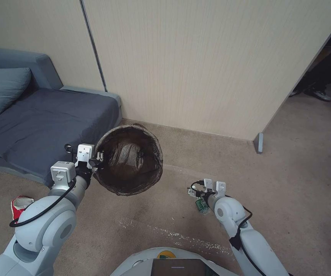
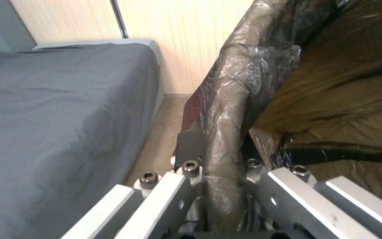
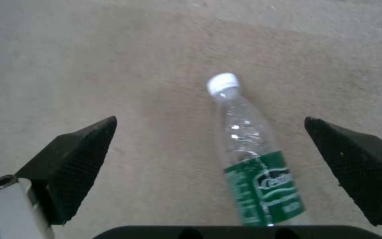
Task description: Pick up the trash bin, then pick up the garbage from the floor and place it into the trash bin.
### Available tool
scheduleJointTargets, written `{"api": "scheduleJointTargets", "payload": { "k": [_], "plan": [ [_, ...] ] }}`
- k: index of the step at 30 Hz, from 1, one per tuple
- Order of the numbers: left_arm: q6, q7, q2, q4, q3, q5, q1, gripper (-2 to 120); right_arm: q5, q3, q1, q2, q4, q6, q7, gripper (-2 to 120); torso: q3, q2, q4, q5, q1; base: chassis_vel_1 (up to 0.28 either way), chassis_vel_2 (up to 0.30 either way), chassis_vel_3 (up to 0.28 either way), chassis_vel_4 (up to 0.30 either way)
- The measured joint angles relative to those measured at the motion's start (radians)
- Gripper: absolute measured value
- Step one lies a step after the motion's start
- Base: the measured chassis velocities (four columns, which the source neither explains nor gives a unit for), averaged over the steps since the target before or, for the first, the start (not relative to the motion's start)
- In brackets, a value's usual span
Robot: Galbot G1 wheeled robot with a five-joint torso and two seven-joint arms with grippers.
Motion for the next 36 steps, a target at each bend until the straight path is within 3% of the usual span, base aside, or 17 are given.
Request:
{"api": "scheduleJointTargets", "payload": {
  "k": [9, 33, 36],
  "plan": [
    [0.0, 0.004, -0.003, 0.0, 0.001, 0.0, -0.012, 0, -0.093, -0.014, 0.043, -0.002, -0.128, 0.002, 0.002, 100, 0.0, 0.0, 0.0, 0.0, 0.0, 0.0, 0.0, 0.0, 0.0],
    [0.0, 0.009, -0.003, 0.0, 0.001, -0.001, -0.021, 0, -0.149, -0.095, 0.162, 0.065, -0.385, 0.004, -0.002, 100, 0.0, 0.0, 0.0001, -0.0001, 0.0, 0.0, 0.0, 0.0, 0.0],
    [0.0, 0.011, -0.002, 0.0, -0.002, 0.0, -0.022, 0, -0.161, -0.083, 0.166, 0.071, -0.419, 0.005, -0.021, 87, 0.0, 0.0, -0.0001, -0.0005, 0.0, 0.0, 0.0, 0.0, 0.0]
  ]
}}
